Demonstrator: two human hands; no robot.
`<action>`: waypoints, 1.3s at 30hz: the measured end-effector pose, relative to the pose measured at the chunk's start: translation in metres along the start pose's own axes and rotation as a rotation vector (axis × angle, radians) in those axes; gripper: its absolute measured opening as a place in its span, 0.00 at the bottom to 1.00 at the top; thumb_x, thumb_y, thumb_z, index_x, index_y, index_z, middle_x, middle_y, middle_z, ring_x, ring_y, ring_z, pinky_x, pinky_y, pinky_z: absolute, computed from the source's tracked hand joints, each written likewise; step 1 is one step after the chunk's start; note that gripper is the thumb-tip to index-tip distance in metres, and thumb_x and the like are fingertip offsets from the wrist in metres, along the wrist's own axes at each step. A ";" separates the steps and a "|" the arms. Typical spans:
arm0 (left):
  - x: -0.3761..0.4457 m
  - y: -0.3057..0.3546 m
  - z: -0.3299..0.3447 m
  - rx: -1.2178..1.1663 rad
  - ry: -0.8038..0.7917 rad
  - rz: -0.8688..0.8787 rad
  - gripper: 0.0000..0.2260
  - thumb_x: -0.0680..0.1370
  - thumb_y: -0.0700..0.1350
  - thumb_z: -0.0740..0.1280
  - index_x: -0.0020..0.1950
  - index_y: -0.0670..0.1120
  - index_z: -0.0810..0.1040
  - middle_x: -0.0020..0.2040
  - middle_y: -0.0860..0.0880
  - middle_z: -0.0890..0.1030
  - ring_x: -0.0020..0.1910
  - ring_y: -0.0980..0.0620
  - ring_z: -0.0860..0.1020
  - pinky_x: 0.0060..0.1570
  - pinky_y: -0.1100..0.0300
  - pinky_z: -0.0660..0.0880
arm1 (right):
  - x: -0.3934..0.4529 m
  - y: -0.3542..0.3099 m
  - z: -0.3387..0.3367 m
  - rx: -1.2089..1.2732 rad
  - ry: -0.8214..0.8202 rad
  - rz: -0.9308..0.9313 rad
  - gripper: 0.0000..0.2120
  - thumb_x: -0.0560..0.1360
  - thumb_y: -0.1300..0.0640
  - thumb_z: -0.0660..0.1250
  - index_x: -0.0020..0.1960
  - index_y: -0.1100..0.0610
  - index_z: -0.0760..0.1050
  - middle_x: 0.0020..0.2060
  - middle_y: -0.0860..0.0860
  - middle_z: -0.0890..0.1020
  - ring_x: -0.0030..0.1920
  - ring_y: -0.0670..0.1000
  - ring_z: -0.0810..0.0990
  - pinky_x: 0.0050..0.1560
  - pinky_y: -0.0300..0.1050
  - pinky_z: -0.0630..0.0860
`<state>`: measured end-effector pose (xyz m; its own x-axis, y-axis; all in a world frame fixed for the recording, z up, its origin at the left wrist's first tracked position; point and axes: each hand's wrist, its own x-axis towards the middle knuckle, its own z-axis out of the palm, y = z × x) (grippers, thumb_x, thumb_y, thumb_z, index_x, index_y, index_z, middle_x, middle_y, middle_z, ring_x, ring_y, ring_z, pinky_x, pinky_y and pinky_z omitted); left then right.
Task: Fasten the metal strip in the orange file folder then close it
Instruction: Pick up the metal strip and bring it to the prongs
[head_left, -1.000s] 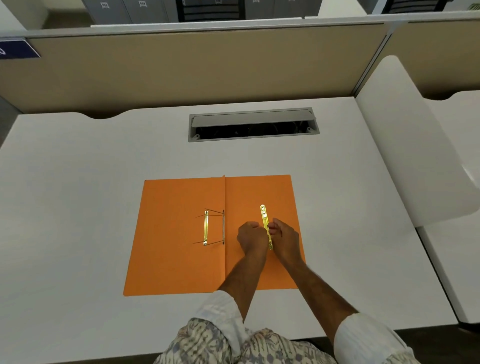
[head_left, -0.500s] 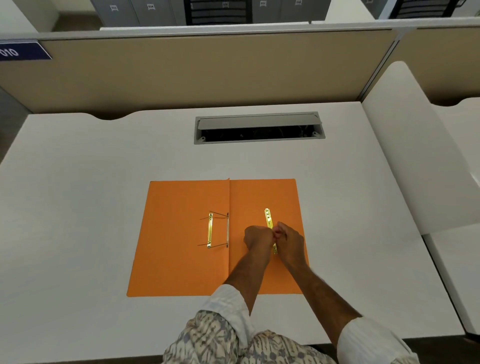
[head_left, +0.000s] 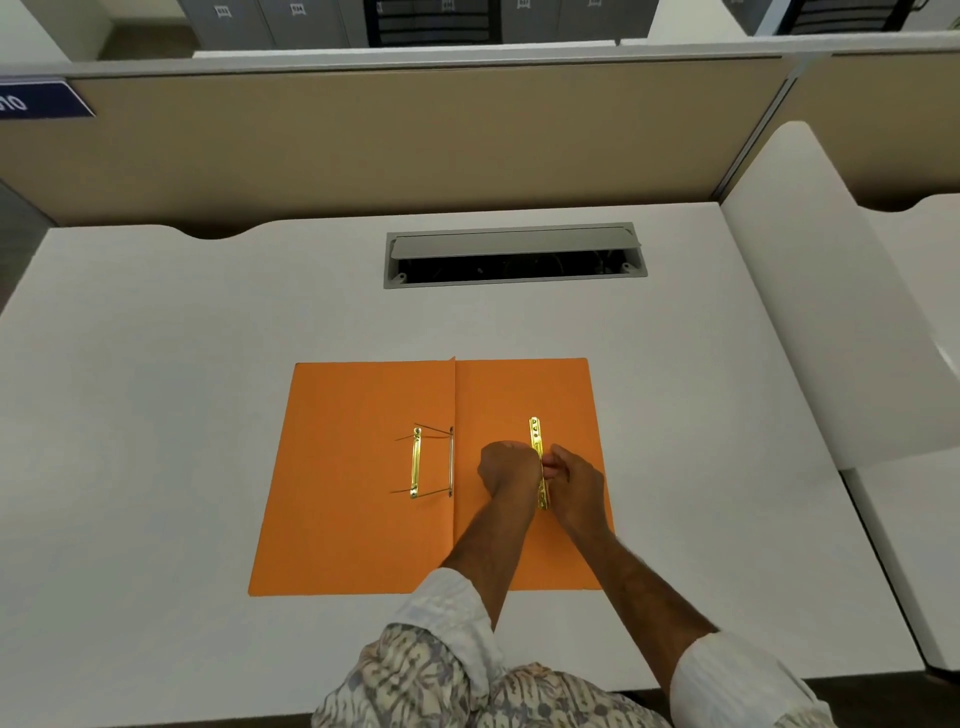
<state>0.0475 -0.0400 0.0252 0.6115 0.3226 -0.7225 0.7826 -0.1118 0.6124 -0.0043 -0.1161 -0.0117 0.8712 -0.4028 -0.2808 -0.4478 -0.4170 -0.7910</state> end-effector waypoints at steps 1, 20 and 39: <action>0.002 0.000 -0.001 0.006 0.004 -0.005 0.09 0.77 0.38 0.65 0.47 0.41 0.86 0.48 0.41 0.86 0.44 0.44 0.83 0.37 0.57 0.79 | 0.001 0.000 0.000 -0.005 -0.006 -0.003 0.11 0.78 0.67 0.64 0.58 0.63 0.79 0.49 0.58 0.85 0.48 0.55 0.83 0.54 0.54 0.81; 0.021 -0.008 -0.036 0.070 -0.208 0.134 0.03 0.72 0.38 0.73 0.39 0.44 0.83 0.41 0.42 0.86 0.43 0.42 0.85 0.47 0.42 0.83 | 0.005 -0.016 0.004 0.232 -0.071 0.097 0.10 0.79 0.56 0.64 0.55 0.57 0.82 0.44 0.55 0.86 0.44 0.55 0.85 0.47 0.55 0.83; 0.057 -0.006 -0.152 0.221 0.046 0.489 0.12 0.73 0.42 0.74 0.56 0.46 0.84 0.46 0.49 0.86 0.43 0.55 0.83 0.42 0.66 0.76 | 0.023 -0.096 0.100 -0.051 -0.225 -0.187 0.10 0.76 0.60 0.68 0.56 0.56 0.81 0.44 0.52 0.82 0.42 0.48 0.79 0.44 0.37 0.75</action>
<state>0.0603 0.1220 0.0290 0.9088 0.2234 -0.3525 0.4170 -0.4526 0.7882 0.0784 -0.0035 0.0031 0.9598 -0.1267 -0.2505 -0.2796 -0.5098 -0.8136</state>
